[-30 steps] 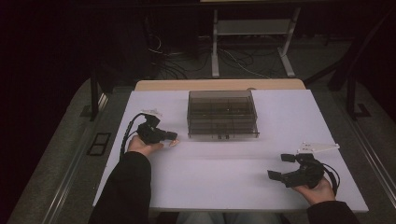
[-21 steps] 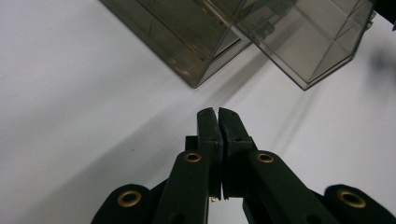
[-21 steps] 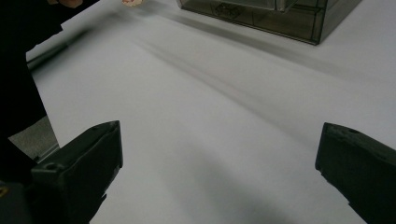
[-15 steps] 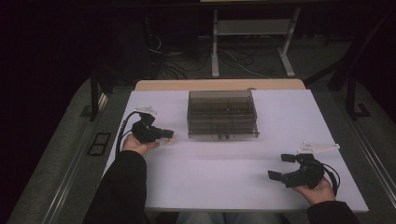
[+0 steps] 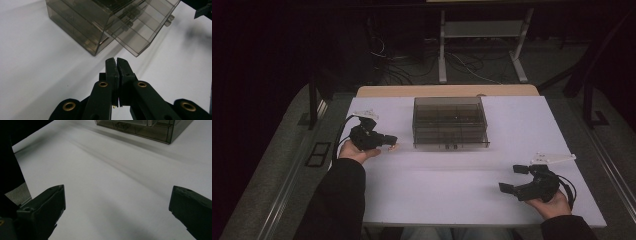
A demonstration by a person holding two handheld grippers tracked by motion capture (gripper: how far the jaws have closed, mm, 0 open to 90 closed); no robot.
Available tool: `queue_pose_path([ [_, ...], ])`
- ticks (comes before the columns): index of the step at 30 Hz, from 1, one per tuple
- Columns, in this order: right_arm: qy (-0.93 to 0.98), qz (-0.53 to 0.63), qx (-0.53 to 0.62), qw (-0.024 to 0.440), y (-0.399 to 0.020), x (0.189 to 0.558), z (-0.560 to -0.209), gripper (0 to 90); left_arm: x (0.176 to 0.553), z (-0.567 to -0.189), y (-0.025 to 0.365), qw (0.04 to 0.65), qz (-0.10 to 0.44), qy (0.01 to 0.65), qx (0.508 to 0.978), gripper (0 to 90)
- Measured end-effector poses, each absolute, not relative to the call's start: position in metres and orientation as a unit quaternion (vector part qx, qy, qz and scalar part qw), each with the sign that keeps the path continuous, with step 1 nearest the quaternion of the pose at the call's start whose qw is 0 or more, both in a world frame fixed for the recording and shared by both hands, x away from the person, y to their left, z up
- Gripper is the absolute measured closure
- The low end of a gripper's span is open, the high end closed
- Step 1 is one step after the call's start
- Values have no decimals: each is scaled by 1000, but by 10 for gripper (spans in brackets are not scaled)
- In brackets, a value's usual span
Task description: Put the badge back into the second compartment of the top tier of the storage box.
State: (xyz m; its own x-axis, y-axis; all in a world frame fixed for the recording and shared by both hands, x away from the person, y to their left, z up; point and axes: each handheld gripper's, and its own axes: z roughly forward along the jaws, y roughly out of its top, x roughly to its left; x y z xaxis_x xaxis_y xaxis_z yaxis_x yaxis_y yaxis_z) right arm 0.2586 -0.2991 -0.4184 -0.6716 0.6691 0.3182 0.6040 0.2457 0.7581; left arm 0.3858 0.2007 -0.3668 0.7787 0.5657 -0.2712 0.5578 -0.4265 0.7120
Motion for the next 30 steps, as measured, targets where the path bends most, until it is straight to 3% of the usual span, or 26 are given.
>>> queue_pose_path([
  [30,788,463,404,35,-299,259,-419,0,380,-312,179,436,29,275,856,880],
])
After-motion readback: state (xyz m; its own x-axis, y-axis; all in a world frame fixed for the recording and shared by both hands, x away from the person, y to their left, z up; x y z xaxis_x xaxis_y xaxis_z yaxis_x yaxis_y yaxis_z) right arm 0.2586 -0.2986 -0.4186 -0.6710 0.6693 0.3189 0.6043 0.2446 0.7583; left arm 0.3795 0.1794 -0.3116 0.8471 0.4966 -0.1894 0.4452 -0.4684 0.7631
